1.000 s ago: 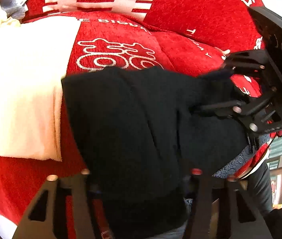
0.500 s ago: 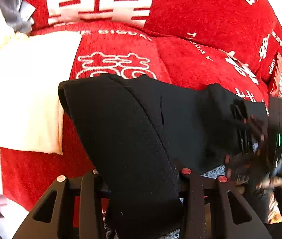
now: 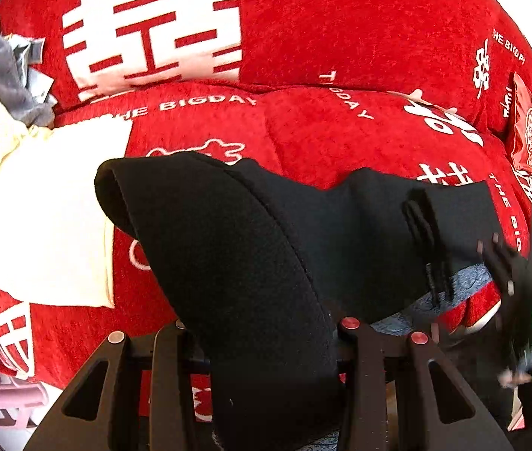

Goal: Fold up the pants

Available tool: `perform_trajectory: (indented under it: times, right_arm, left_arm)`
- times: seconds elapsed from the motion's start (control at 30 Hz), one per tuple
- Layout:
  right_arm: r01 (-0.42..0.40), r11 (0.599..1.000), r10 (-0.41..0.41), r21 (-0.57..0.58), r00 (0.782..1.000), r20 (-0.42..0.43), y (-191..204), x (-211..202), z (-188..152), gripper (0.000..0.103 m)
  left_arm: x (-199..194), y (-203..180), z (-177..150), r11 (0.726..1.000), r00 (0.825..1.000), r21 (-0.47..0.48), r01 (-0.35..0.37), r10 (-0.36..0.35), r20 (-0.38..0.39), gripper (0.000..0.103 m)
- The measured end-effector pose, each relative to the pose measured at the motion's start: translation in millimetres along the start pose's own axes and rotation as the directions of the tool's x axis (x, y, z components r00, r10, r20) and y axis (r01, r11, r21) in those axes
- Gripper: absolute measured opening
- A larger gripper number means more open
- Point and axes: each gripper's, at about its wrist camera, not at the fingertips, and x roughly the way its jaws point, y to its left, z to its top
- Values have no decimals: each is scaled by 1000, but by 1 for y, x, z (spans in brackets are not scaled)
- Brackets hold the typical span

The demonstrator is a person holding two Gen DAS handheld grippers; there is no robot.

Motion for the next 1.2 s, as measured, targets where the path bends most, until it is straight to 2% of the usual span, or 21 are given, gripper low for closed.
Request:
perform_trajectory:
  times: [0.07, 0.13, 0.17, 0.2, 0.27, 0.3, 0.37, 0.4, 0.43, 0.5, 0.67, 0.77, 0.87, 1.03, 1.2]
  right_arm:
    - [100, 989, -97, 111, 995, -28, -28, 13, 10, 89]
    - [114, 974, -104, 197, 993, -63, -44, 28, 12, 89]
    - [108, 970, -85, 217, 990, -112, -47, 42, 10, 92]
    - [119, 973, -93, 196, 986, -140, -46, 51, 8, 100]
    - [182, 980, -173, 79, 980, -102, -35, 53, 9, 100]
    - [176, 982, -169, 70, 980, -101, -34, 50, 9, 100]
    - [113, 987, -104, 118, 991, -80, -46, 37, 8, 100]
    - [114, 983, -107, 145, 993, -56, -52, 26, 5, 100]
    - [140, 975, -136, 170, 990, -33, -64, 14, 0, 100]
    - [176, 963, -174, 202, 984, -31, -83, 4, -10, 100]
    - [274, 901, -245, 335, 961, -128, -152, -5, -63, 100]
    - [267, 863, -215, 428, 962, -165, -177, -10, -100, 100]
    - [211, 839, -160, 502, 977, -143, -191, -13, -126, 100]
    - [184, 846, -145, 500, 983, -116, -201, -20, -134, 100]
    - [165, 843, -141, 512, 986, -86, -214, -29, -138, 100]
  left_arm:
    - [-2, -10, 3, 1000, 1000, 10, -10, 10, 1, 38]
    - [-4, -24, 7, 999, 1000, 27, -19, 19, 2, 38]
    - [-5, -30, 9, 999, 1000, 37, -22, 22, 4, 38]
    - [-7, -37, 11, 999, 1000, 48, -24, 24, 5, 38]
    - [-10, -54, 16, 997, 1000, 74, -27, 26, 11, 38]
    - [-12, -63, 18, 996, 1000, 89, -27, 26, 15, 38]
    - [-14, -80, 21, 994, 1000, 109, -27, 26, 17, 37]
    - [-14, -89, 22, 992, 1000, 123, -25, 24, 17, 33]
    - [-14, -96, 23, 990, 1000, 135, -25, 23, 18, 26]
    - [-14, -115, 25, 986, 1000, 164, -9, 7, 15, 26]
    - [5, -170, 29, 969, 1000, 246, -19, 21, -8, 26]
    - [18, -205, 31, 954, 999, 298, -17, 26, -28, 26]
    - [31, -235, 35, 940, 998, 340, -26, 46, -51, 25]
    - [23, -277, 49, 927, 997, 375, -15, 43, -66, 24]
    - [5, -314, 68, 922, 999, 385, 34, -17, -48, 24]
